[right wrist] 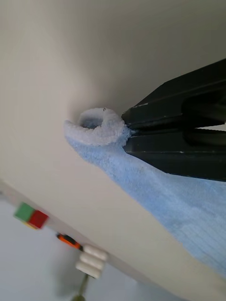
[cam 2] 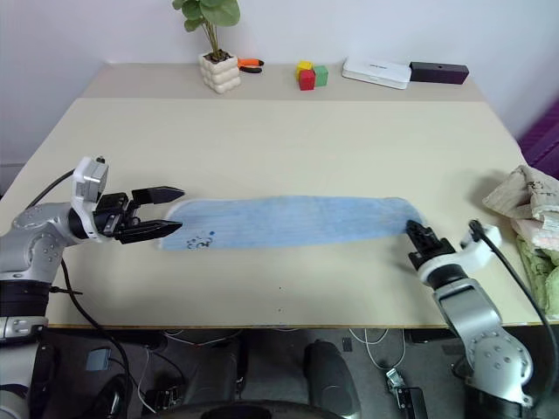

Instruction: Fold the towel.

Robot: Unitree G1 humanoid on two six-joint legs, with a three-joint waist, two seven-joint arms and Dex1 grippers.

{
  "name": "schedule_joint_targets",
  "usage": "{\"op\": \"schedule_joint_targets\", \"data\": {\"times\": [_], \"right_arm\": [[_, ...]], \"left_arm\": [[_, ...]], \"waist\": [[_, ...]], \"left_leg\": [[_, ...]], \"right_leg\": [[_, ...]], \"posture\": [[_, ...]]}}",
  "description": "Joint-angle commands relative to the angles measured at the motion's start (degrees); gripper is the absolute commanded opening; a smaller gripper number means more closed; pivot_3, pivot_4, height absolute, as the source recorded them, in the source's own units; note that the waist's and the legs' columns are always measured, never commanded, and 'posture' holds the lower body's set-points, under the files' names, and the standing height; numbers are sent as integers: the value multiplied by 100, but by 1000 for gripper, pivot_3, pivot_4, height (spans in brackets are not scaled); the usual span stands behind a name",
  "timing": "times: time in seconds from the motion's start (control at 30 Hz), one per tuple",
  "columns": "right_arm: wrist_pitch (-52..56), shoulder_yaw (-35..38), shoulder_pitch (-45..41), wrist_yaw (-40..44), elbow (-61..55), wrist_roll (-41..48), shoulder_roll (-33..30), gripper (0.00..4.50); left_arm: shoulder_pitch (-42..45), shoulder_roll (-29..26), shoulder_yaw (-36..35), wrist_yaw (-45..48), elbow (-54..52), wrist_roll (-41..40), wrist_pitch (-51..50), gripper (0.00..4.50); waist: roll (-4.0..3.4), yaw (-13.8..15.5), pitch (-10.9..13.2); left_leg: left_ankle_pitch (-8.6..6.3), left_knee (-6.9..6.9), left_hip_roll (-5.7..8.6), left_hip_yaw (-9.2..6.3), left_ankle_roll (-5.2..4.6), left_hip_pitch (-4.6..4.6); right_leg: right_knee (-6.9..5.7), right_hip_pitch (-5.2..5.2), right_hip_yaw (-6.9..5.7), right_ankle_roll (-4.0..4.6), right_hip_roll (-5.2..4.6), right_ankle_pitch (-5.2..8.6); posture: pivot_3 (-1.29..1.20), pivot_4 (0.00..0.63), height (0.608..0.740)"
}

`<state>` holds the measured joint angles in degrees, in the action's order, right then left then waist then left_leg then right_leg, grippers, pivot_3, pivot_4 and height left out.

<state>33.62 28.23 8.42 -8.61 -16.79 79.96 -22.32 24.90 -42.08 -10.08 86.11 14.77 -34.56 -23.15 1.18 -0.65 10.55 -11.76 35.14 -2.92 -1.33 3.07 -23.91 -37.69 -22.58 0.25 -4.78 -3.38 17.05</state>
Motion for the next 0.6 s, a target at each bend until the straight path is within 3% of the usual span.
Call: {"op": "schedule_joint_targets", "data": {"times": [0.03,0.2,0.43,0.6], "right_arm": [[80,108,122,275,-474,-142,-231,37],[18,-291,24,667,-934,-1146,-627,37],[-39,-1598,-426,1586,-1662,-2925,-1328,37],[-26,-2139,-814,2063,-1808,-3437,-1404,37]], "left_arm": [[75,-36,-147,27,-19,-105,67,4500],[157,19,-104,16,58,-77,108,4500],[173,12,-136,-3,70,-61,141,4500],[5,-12,-201,-33,-112,-140,72,4500]], "waist": [[-6,-19,3],[-9,-12,4],[-9,-8,4],[-7,-1,4]], "left_leg": [[0,0,0,0,0,1],[0,0,-1,9,0,4],[0,0,-1,12,0,1],[0,4,-1,12,0,-8]], "right_leg": [[0,0,1,0,0,0],[-2,-5,13,1,5,0],[-2,-10,16,0,8,0],[-2,-15,16,-2,8,-1]], "posture": [[0,150,740],[0,150,740],[0,150,740],[0,150,740]]}}
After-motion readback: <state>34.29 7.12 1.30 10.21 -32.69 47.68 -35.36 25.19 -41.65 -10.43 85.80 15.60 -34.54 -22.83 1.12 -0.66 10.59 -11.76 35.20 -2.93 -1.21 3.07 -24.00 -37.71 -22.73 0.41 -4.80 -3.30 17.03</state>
